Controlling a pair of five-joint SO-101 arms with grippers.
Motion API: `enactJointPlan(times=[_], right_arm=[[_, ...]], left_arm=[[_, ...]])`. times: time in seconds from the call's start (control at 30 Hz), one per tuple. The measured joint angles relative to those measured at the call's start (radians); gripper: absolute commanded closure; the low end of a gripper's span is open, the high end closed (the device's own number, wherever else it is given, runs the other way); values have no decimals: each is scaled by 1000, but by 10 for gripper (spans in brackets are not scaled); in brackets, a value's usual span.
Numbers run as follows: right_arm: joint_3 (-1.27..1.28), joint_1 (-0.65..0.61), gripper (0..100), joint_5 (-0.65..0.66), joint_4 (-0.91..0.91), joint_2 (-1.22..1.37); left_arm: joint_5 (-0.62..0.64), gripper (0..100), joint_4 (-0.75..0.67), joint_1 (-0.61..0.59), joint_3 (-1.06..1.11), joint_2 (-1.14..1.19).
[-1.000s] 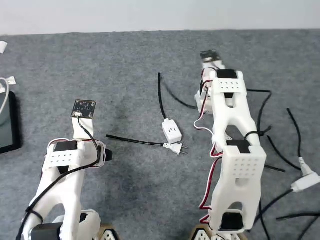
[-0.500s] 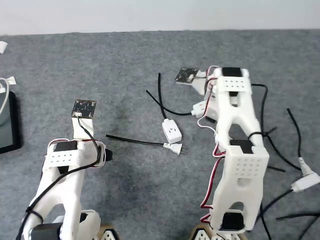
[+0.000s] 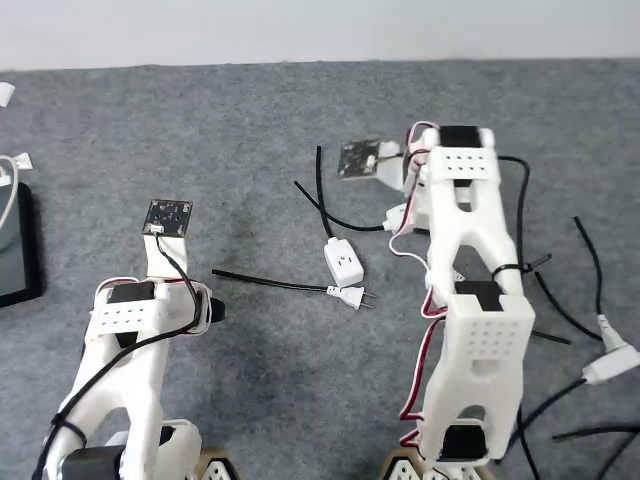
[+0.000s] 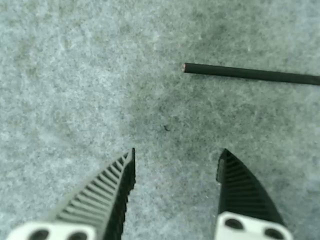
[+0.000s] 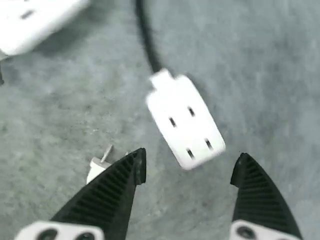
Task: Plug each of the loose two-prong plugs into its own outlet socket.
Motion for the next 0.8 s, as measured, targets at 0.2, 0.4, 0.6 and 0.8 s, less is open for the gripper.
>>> enactJointPlan(times=[0.2, 0.4, 0.6, 0.8], right_arm=[[-40, -15, 723, 137, -3, 52], [-158, -28, 725, 175, 5, 180], [-242, -26, 951, 175, 75, 265], [-249, -18, 988, 175, 167, 269]], left_arm=[[-46, 748, 0, 0, 0, 0], [-52, 748, 0, 0, 0, 0], [-52, 749, 0, 0, 0, 0], [-52, 750, 0, 0, 0, 0]])
